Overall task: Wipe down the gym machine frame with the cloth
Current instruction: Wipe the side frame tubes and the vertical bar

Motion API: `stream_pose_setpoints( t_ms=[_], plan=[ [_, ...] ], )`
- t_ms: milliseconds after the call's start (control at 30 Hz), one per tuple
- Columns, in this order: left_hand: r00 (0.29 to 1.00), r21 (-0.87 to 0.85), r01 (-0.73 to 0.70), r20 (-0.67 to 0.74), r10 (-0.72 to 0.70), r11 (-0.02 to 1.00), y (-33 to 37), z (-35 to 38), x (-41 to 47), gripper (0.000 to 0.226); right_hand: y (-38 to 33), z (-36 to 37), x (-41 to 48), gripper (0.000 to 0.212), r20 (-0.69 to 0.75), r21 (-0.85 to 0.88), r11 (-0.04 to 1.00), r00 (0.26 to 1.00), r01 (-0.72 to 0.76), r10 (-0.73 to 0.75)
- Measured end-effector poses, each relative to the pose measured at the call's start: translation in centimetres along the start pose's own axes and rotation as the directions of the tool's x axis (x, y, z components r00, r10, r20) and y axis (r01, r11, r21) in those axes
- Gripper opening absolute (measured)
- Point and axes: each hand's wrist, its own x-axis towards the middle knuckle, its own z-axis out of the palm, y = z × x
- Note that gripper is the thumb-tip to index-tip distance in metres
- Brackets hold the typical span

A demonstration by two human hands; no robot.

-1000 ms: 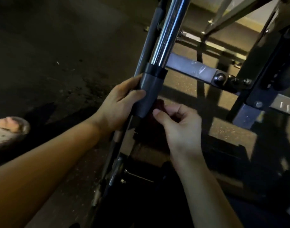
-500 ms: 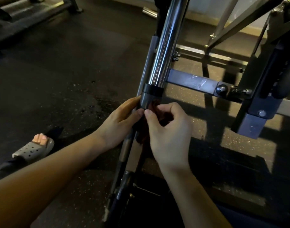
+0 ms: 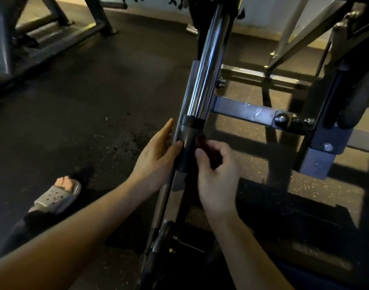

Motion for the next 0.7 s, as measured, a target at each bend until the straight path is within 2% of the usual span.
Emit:
stream_pose_setpoints(
  t_ms=[67,200,267,367,500,567,700],
  plan=[
    [0.997,0.003,-0.042,-0.058,0.042,0.999,0.7,0.4,0.8,0.07,1.5,0.3,0.3,0.017,0.039,0.009,0.999,0.998,-0.045,0.045],
    [0.993,-0.017,-0.105,-0.064,0.103,0.994,2.4,2.4,2.5,0.071,3.2,-0.3,2.0,0.011,0.177,0.128,0.934,0.934,-0.335,0.311],
    [0.983,0.016,-0.126,-0.134,0.127,0.992,3.0,3.2,3.4,0.073,2.6,-0.6,3.0,0.016,0.126,0.198,0.937,0.955,-0.289,0.268],
    [0.951,0.183,-0.168,-0.229,0.208,0.969,3.3,3.9,4.2,0.071,2.8,0.0,4.2,0.016,0.068,0.259,0.951,0.985,-0.17,0.157],
    [0.884,0.345,-0.258,-0.293,0.364,0.903,2.6,4.9,4.2,0.069,6.1,1.9,6.9,0.009,0.017,0.179,0.971,0.987,-0.158,0.158],
    [0.852,0.404,-0.304,-0.289,0.436,0.863,2.2,4.9,4.5,0.072,7.5,2.5,9.2,0.007,0.022,0.199,0.96,0.98,-0.198,0.198],
    [0.823,0.498,-0.349,-0.243,0.514,0.794,2.0,5.0,4.6,0.074,8.3,3.5,12.3,0.01,0.049,0.254,0.881,0.915,-0.399,0.401]
  ],
)
